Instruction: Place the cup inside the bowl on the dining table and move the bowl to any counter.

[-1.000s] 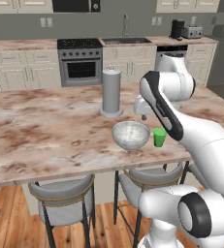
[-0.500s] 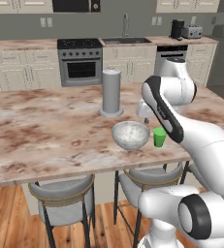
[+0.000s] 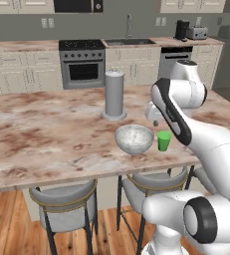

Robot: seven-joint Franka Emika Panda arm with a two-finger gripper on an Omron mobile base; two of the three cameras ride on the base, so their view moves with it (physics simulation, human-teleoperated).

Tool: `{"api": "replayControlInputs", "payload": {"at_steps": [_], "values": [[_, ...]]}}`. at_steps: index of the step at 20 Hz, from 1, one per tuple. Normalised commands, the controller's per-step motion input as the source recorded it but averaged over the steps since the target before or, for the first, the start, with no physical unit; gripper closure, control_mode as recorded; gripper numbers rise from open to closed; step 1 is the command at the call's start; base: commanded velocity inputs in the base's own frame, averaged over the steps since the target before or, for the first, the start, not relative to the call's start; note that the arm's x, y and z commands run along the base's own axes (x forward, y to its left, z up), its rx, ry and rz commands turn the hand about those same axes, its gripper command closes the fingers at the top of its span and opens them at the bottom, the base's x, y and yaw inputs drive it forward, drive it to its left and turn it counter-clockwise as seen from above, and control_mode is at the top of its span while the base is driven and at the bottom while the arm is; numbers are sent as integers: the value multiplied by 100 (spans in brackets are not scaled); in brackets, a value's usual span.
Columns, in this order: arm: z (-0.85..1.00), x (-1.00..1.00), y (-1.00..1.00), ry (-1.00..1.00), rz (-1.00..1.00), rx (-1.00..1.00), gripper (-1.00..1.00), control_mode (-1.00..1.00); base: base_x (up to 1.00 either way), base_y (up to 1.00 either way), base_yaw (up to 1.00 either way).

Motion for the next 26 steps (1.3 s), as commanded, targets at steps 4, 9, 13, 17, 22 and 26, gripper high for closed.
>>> {"api": "replayControlInputs", "payload": {"at_steps": [4, 9, 13, 17, 22, 26], "values": [[0, 25, -17, 0, -2, 0, -100, -100, 0, 0, 0], [0, 36, -20, 0, -1, 0, -100, -100, 0, 0, 0], [0, 39, -12, 0, 0, 0, -100, -100, 0, 0, 0], [-3, 42, -5, 0, 0, 0, -100, -100, 0, 0, 0], [-4, 39, -2, 0, 0, 0, -100, -100, 0, 0, 0], [0, 22, -3, 0, 0, 0, -100, -100, 0, 0, 0]]}}
